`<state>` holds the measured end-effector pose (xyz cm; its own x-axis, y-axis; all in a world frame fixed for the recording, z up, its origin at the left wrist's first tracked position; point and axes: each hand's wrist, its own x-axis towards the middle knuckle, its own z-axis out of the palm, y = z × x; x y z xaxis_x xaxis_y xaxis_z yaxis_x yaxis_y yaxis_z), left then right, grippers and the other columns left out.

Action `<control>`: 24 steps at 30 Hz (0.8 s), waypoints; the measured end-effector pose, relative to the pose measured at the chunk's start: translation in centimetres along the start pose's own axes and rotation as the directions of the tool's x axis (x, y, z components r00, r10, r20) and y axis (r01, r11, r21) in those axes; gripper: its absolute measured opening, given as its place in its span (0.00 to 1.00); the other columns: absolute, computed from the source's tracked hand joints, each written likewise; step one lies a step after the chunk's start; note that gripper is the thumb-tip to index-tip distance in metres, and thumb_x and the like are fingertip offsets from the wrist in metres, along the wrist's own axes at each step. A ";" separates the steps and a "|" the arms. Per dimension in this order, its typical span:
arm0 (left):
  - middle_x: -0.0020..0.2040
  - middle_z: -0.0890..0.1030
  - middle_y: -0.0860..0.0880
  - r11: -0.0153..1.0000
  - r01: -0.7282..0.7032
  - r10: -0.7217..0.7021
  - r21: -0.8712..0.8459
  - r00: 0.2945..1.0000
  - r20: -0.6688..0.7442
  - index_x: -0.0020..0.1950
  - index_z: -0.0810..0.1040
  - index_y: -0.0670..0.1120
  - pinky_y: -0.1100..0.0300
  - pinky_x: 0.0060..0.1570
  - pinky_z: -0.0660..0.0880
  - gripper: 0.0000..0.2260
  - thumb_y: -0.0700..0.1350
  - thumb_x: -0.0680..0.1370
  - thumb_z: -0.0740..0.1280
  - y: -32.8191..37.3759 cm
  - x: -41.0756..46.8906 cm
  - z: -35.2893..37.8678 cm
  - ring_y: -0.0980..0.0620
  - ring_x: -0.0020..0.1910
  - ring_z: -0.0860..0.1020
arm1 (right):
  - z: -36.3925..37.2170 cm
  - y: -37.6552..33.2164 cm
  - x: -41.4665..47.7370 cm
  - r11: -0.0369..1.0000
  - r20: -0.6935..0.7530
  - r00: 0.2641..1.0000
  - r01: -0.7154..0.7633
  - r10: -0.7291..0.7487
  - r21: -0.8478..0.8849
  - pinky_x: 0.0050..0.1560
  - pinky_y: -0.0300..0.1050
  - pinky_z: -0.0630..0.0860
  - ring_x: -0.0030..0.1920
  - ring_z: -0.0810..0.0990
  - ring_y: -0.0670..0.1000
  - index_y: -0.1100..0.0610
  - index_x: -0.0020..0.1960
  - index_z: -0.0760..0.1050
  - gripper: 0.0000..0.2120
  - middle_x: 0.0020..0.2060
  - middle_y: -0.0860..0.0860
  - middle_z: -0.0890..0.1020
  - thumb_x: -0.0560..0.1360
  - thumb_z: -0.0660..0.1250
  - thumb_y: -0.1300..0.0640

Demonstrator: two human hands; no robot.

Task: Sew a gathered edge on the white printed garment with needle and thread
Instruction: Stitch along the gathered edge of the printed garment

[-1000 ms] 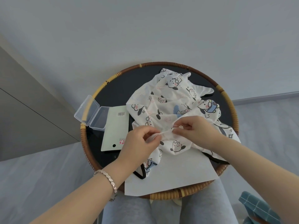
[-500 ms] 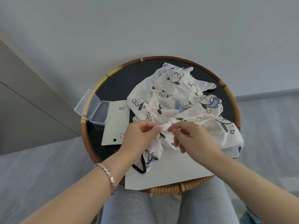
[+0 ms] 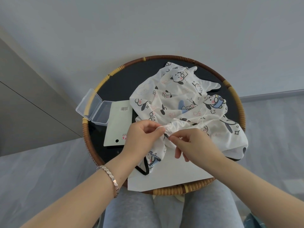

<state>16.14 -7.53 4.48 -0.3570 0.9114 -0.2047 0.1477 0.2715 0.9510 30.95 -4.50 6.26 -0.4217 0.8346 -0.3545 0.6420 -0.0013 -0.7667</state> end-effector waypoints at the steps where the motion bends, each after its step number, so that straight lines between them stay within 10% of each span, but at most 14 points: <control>1: 0.32 0.82 0.54 1.000 -0.010 0.010 0.018 1.000 0.004 0.36 0.80 0.50 0.73 0.35 0.73 0.05 0.41 0.71 0.73 0.0 0.0 0.0 0.63 0.32 0.78 | 0.0 0.0 0.0 1.000 0.003 1.000 -0.002 0.002 0.000 0.24 0.31 0.67 0.21 0.71 0.43 0.46 0.44 0.79 0.09 0.25 0.46 0.81 0.77 0.60 0.51; 24: 0.42 0.81 0.55 0.903 -0.332 0.342 0.273 0.940 0.010 0.46 0.83 0.46 0.67 0.45 0.75 0.04 0.40 0.74 0.68 -0.1 -0.8 0.4 0.60 0.44 0.78 | 0.2 -0.2 -0.1 0.959 0.098 0.995 -0.034 0.007 0.280 0.29 0.34 0.74 0.27 0.75 0.41 0.48 0.54 0.75 0.13 0.31 0.48 0.79 0.76 0.61 0.64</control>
<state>16.74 -8.22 4.44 -0.2756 0.9524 0.1306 0.5037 0.0273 0.8635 30.72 -4.69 6.34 -0.4778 0.7768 -0.4103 0.4510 -0.1838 -0.8734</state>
